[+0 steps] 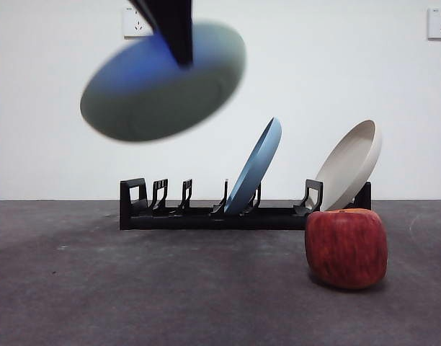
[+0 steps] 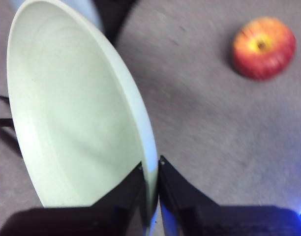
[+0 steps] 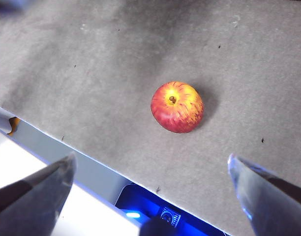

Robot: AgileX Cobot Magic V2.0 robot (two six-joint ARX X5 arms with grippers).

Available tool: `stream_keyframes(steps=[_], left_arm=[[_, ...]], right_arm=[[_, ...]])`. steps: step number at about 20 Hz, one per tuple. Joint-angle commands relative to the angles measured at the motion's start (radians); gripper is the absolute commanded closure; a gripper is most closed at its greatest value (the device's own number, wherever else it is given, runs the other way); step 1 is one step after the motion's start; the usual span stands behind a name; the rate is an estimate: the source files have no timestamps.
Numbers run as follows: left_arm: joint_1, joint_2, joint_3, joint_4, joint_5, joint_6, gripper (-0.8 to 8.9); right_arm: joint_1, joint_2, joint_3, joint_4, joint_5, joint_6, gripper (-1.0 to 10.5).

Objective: Take the green plate from the plate rack,put the plate on the table,take the apple from the table,put the apple in the plate

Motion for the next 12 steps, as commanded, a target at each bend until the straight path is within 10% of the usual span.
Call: stream_keyframes(steps=[1,12], left_arm=[[-0.060,0.009,-0.148,0.110,-0.082,0.026,8.19],[-0.175,0.104,-0.537,0.542,-0.208,0.136,8.19]], right_arm=[[0.003,-0.001,0.003,0.003,0.000,0.003,2.6],[0.003,0.000,0.003,0.005,-0.002,0.003,2.6]])
